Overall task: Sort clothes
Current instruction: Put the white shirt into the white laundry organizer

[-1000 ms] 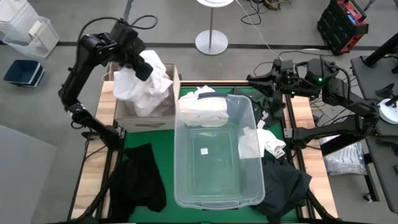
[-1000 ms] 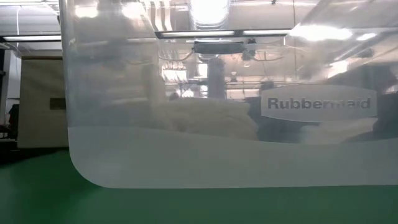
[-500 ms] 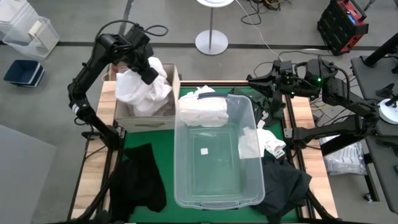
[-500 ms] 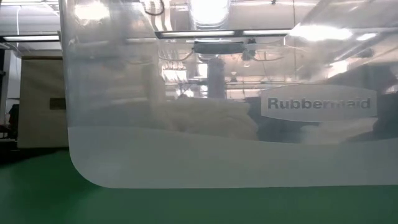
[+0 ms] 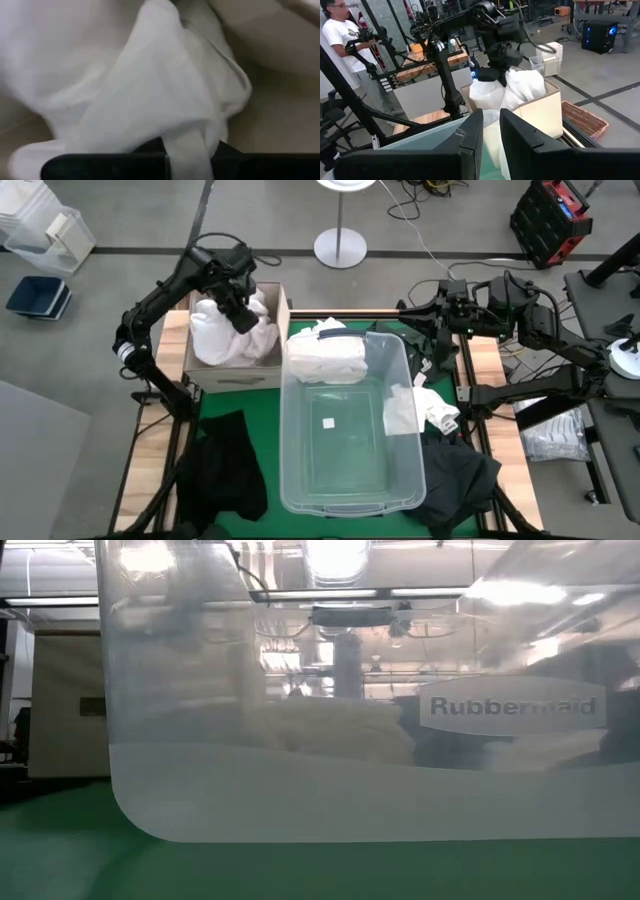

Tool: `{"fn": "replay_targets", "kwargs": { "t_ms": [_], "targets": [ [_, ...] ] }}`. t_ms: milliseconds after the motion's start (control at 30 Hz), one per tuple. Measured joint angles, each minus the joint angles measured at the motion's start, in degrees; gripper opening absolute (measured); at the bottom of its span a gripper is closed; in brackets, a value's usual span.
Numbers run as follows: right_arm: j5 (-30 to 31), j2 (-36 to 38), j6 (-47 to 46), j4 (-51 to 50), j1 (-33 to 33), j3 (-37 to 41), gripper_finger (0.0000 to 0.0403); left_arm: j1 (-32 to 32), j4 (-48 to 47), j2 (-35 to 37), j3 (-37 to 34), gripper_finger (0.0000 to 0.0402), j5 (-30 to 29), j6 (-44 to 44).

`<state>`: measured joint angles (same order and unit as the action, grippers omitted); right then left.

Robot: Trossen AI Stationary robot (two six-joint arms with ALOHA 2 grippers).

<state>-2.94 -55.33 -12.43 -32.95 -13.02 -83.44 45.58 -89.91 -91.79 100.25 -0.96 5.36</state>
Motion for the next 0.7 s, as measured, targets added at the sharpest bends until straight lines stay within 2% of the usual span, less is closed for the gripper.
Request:
{"fn": "replay_targets", "kwargs": {
  "t_ms": [100, 400, 567, 700],
  "targets": [
    [0.0, 0.0, 0.0, 0.0, 0.0, 0.0, 0.0057, 0.0, 0.1, 0.0, -2.6, 0.0, 1.8, 0.2],
    [0.0, 0.0, 0.0, 0.0, 0.0, 0.0, 0.0057, 0.0, 3.9, 0.0, -9.7, 0.0, 2.4, 1.8],
    [0.0, 0.0, 0.0, 0.0, 0.0, 0.0, 0.0057, 0.0, 6.4, -0.1, -12.2, 0.0, 7.3, 3.1],
    [0.0, 0.0, 0.0, 0.0, 0.0, 0.0, 0.0057, 0.0, 6.7, -0.1, -13.3, 0.0, 7.7, 3.3]
  ]
}}
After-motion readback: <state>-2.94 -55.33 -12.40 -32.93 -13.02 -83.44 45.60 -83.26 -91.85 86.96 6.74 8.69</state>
